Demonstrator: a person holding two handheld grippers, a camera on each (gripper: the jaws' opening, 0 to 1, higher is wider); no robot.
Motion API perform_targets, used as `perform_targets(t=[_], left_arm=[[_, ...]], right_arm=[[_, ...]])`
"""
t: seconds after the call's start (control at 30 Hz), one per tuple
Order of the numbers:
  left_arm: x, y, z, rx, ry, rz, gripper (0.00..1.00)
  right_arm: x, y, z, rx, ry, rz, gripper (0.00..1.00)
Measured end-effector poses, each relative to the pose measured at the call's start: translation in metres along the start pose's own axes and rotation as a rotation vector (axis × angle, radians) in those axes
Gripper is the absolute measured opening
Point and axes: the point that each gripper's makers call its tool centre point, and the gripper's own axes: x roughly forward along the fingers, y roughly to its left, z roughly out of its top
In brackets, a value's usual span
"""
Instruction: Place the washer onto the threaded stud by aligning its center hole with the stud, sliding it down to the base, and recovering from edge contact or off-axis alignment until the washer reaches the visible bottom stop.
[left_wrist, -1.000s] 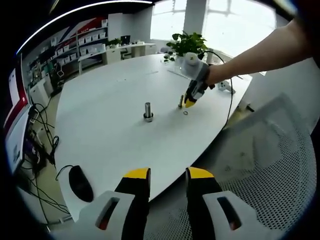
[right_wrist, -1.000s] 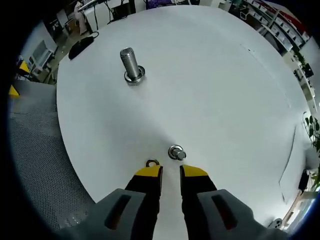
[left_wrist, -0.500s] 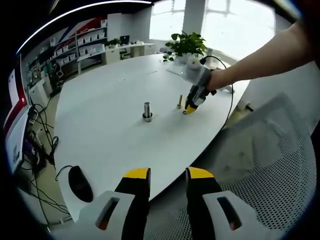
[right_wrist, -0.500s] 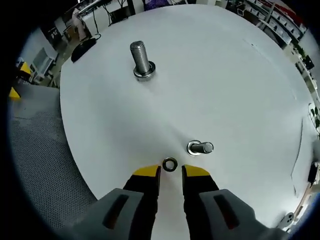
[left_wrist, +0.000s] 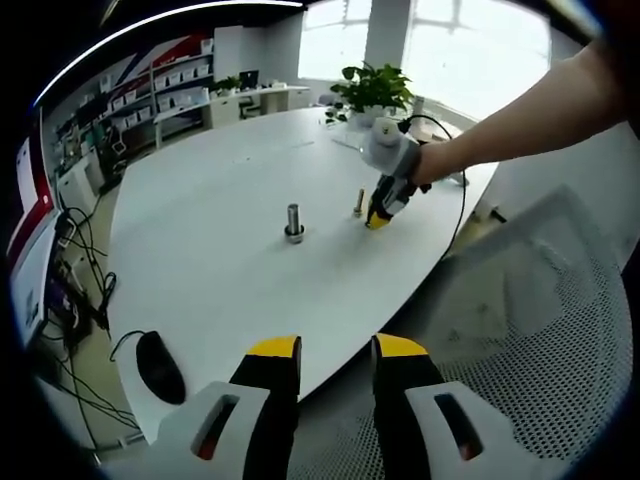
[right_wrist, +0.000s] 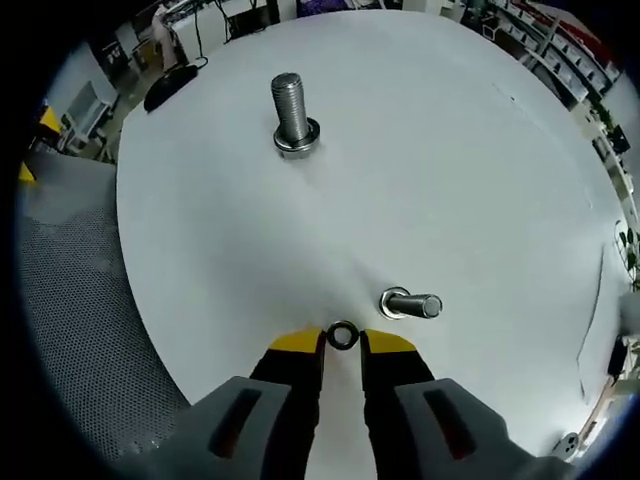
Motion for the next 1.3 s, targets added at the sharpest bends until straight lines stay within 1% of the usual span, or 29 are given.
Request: perform_targets(t=[0.13, 0.23, 0.33, 0.5, 0.57, 0.6, 0.7, 0.77, 0.83, 1.0, 1.1, 1.2, 1.3], left_arm=[[0.0001, -0.0005, -0.0002, 0.001, 0.002, -0.002, 0.26], [0.0001, -0.0004, -0.0002, 0.000, 0.001, -0.001, 0.26], [0.0004, -0.0008, -0.0004, 0.003, 0.003, -0.002, 0.26], [0.0002, -0.0010, -0.0002, 0.002, 0.001, -0.002, 0.26], [0.0002, -0.0010, -0.0002, 0.003, 0.002, -0.002, 0.26], [0.0002, -0.0009, 0.0000, 0.003, 0.001, -0.002, 0.26], [0.0001, -0.0009, 0.0000, 0.003, 0.000, -0.002, 0.26], [0.0003, -0.0007, -0.0005, 0.005, 0.002, 0.000, 0.26], [0.0000, -0.0006, 0.0002, 0.002, -0.002, 0.000, 0.26], [0.0006, -0.0008, 0.0000, 0.004, 0.000, -0.001, 0.26], [0.0008, -0.0006, -0.0004, 0.005, 0.003, 0.001, 0.26], [0.0007, 0.0006, 0.0005, 0.002, -0.001, 0.008, 0.26], [0.0009, 0.0012, 0.0008, -0.001, -0.001, 0.010, 0.26]], right_arm=[[0.0005, 0.0019, 0.0008, -0.014, 0.026, -0.002, 0.16], [0.0003, 0.0018, 0.0017, -0.006, 0.054, -0.006, 0.16], [0.0007, 0.0030, 0.0014, 0.000, 0.068, -0.013, 0.16], [-0.0007, 0.0066, 0.0014, -0.016, 0.085, -0.041, 0.15], [0.0000, 0.0060, 0.0013, -0.031, 0.089, -0.056, 0.15], [0.0000, 0.0059, 0.0016, -0.054, 0.090, -0.074, 0.15], [0.0006, 0.0047, 0.0015, -0.059, 0.086, -0.086, 0.15], [0.0023, 0.0061, 0.0009, -0.014, 0.069, -0.062, 0.15], [0.0030, 0.0047, -0.0002, 0.012, 0.059, -0.053, 0.15], [0.0053, 0.0022, -0.0003, 0.036, 0.046, -0.058, 0.15], [0.0056, 0.0011, -0.0005, 0.047, 0.019, -0.058, 0.15], [0.0047, 0.0001, -0.0001, 0.087, -0.014, -0.046, 0.15], [0.0052, 0.0002, 0.0001, 0.088, -0.030, -0.051, 0.15]])
